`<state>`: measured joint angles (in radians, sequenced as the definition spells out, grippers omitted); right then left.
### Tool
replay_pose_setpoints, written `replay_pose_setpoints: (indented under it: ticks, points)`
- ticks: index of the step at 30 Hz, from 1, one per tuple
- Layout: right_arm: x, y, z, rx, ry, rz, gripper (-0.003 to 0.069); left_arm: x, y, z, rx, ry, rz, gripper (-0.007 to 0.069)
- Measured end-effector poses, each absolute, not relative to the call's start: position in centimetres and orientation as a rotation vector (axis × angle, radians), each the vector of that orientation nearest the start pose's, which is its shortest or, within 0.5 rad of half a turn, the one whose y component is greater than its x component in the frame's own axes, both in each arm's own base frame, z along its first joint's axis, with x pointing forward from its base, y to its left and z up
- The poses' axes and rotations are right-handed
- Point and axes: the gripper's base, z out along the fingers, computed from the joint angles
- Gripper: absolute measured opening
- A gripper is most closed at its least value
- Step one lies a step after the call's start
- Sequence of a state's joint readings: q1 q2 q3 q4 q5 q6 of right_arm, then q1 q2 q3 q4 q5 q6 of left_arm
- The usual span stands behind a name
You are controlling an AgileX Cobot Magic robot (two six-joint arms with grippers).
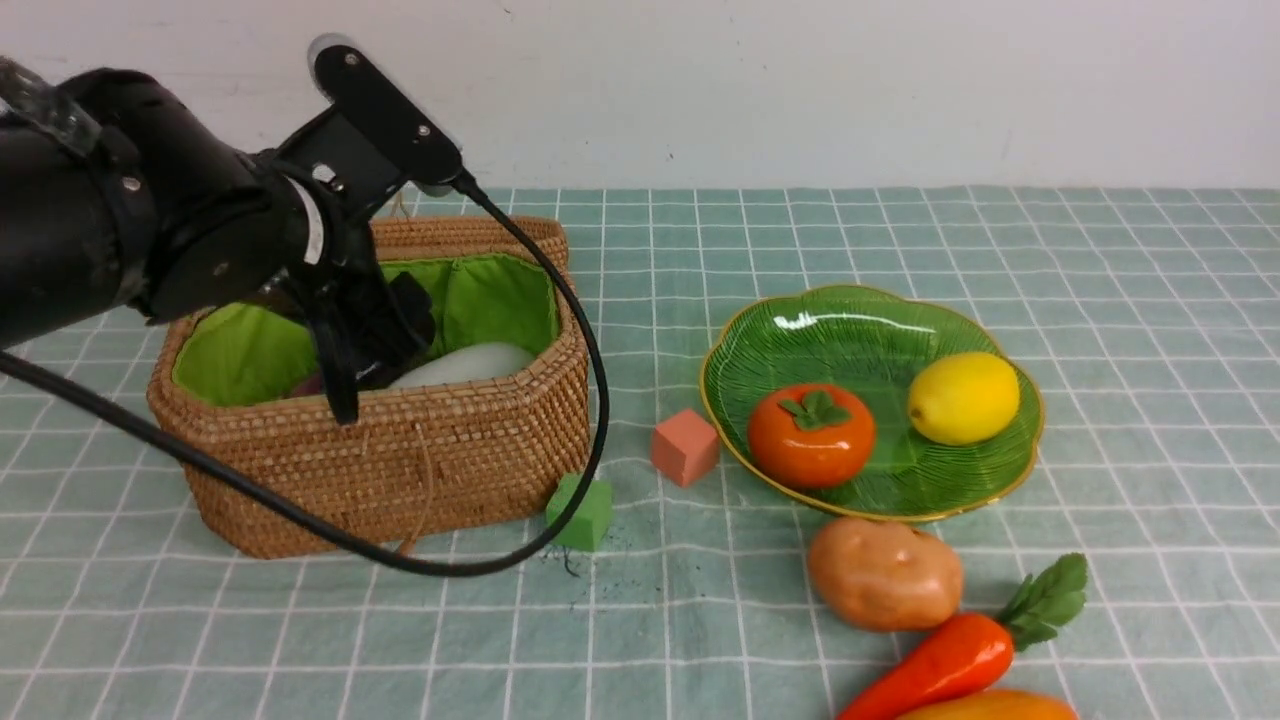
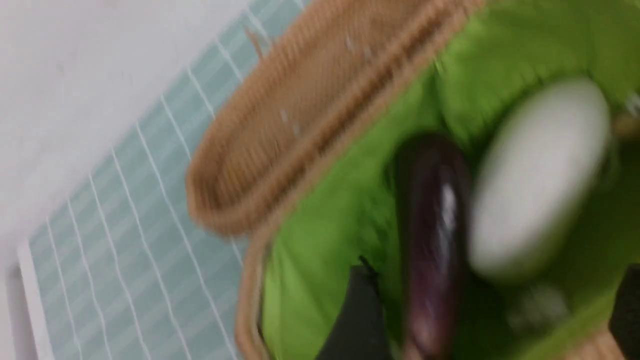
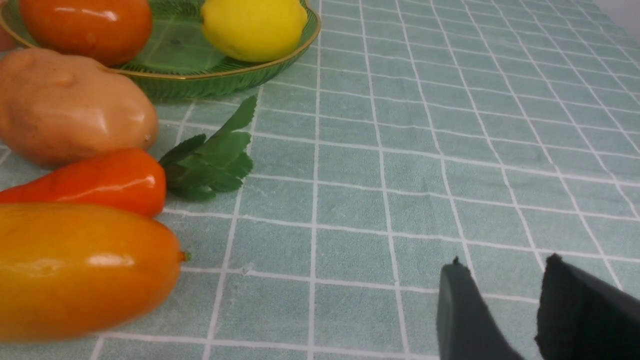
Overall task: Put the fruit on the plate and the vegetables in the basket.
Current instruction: Use the left arm to grab an eggplant and put it into the left basket, then use the right arm to grab a mango and put it into the right plate
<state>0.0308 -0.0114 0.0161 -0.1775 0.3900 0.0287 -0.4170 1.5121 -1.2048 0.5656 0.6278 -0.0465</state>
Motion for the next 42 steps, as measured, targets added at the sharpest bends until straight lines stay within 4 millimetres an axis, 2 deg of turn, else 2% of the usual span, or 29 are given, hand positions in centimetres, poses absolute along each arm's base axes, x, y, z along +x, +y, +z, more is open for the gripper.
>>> replay_pose_setpoints:
  ticks: [3, 4, 6, 9, 10, 11, 12, 14, 16, 18, 22, 27, 42]
  points:
    - [5.2, -0.5, 17.4, -0.110, 1.871, -0.135, 0.0241, 28.9, -10.8, 33.0, 0.763, 2.262, 0.337, 0.0488]
    - [5.2, -0.5, 17.4, -0.110, 1.871, -0.135, 0.0241, 27.3, -10.7, 34.2, 0.720, 2.286, 0.262, 0.0405]
    - [5.2, -0.5, 17.4, -0.110, 1.871, -0.135, 0.0241, 25.2, -10.1, 36.3, 0.661, 2.263, 0.171, 0.0301]
    - [5.2, -0.5, 17.4, -0.110, 1.871, -0.135, 0.0241, 21.5, -8.7, 39.9, 0.573, 2.166, 0.051, 0.0087]
    - [5.2, -0.5, 17.4, -0.110, 1.871, -0.135, 0.0241, 21.4, -8.7, 39.9, 0.573, 2.168, 0.051, 0.0073]
    - [5.2, -0.5, 17.4, -0.110, 1.872, -0.135, 0.0241, 20.0, -8.1, 41.0, 0.541, 2.133, 0.019, 0.0019]
    - [5.2, -0.5, 17.4, -0.110, 1.872, -0.135, 0.0241, 17.2, -6.9, 42.7, 0.471, 2.085, -0.048, -0.0013]
    - [5.2, -0.5, 17.4, -0.110, 1.872, -0.135, 0.0241, 14.7, -5.8, 43.6, 0.402, 2.089, -0.114, -0.0013]
    - [5.2, -0.5, 17.4, -0.110, 1.872, -0.135, 0.0241, 12.9, -5.1, 43.8, 0.357, 2.109, -0.161, -0.0013]
    - [5.2, -0.5, 17.4, -0.110, 1.872, -0.135, 0.0241, 11.4, -4.6, 43.1, 0.320, 2.142, -0.212, -0.0013]
    - [5.2, -0.5, 17.4, -0.110, 1.872, -0.135, 0.0241, 9.5, -4.6, 41.0, 0.292, 2.198, -0.353, -0.0013]
    - [5.2, -0.5, 17.4, -0.110, 1.872, -0.135, 0.0241, 8.4, -4.6, 40.4, 0.285, 2.202, -0.433, -0.0013]
    - [5.2, -0.5, 17.4, -0.110, 1.872, -0.135, 0.0241, 8.3, -4.6, 40.2, 0.286, 2.226, -0.428, -0.0013]
